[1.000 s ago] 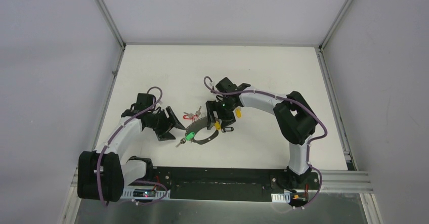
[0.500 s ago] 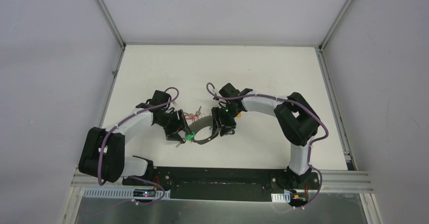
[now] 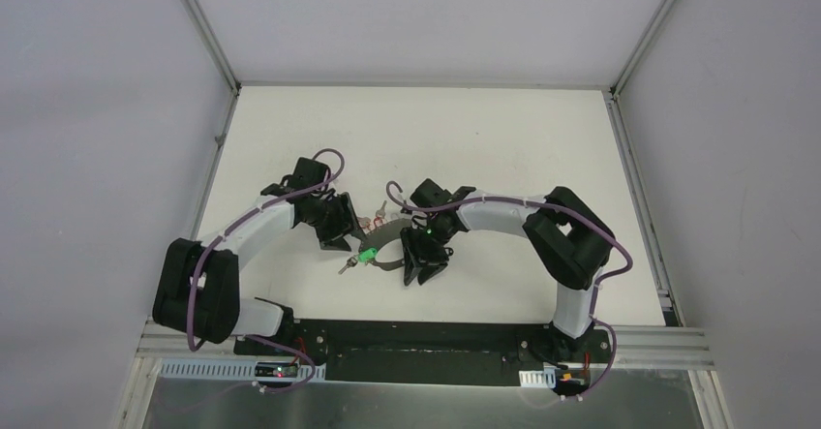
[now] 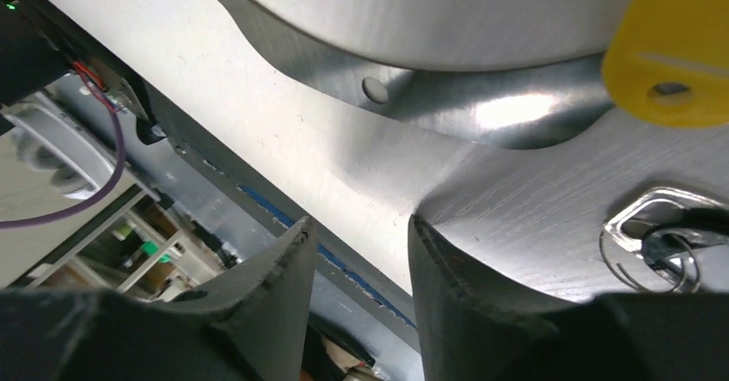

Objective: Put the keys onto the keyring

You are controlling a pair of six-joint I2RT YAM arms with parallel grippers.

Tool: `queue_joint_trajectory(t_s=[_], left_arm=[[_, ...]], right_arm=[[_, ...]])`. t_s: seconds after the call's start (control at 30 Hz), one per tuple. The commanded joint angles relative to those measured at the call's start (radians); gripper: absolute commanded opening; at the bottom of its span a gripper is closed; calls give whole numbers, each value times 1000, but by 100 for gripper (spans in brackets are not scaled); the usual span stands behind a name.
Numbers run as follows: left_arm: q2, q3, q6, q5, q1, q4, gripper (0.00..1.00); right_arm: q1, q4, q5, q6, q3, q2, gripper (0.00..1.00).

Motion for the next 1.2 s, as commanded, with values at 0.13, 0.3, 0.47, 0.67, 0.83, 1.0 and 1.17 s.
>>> queue_joint_trajectory(t_s=[0.13, 0.3, 0.47, 0.67, 0.83, 1.0, 1.17], left_arm=[[-314, -56, -12, -96, -21, -55, 51], [-439, -118, -26, -111, -53, -50, 49], [-404, -125, -9, -124, -88, -45, 48], [-309, -91, 3, -168, -115, -66, 47], [-319, -33, 11, -263, -115, -158, 47], [-437, 7, 10, -365, -115, -240, 48], [-565, 25, -10, -429, -115, -283, 50]], right_arm=[[42, -29, 144, -9, 95, -38, 49], [42, 13, 123, 21, 83, -31, 50], [42, 31, 124, 41, 67, -35, 50], [48, 27, 149, 73, 116, -21, 49], [86, -55, 207, 99, 260, 47, 48], [138, -74, 244, 145, 350, 124, 45], [166, -64, 302, 195, 370, 163, 41]])
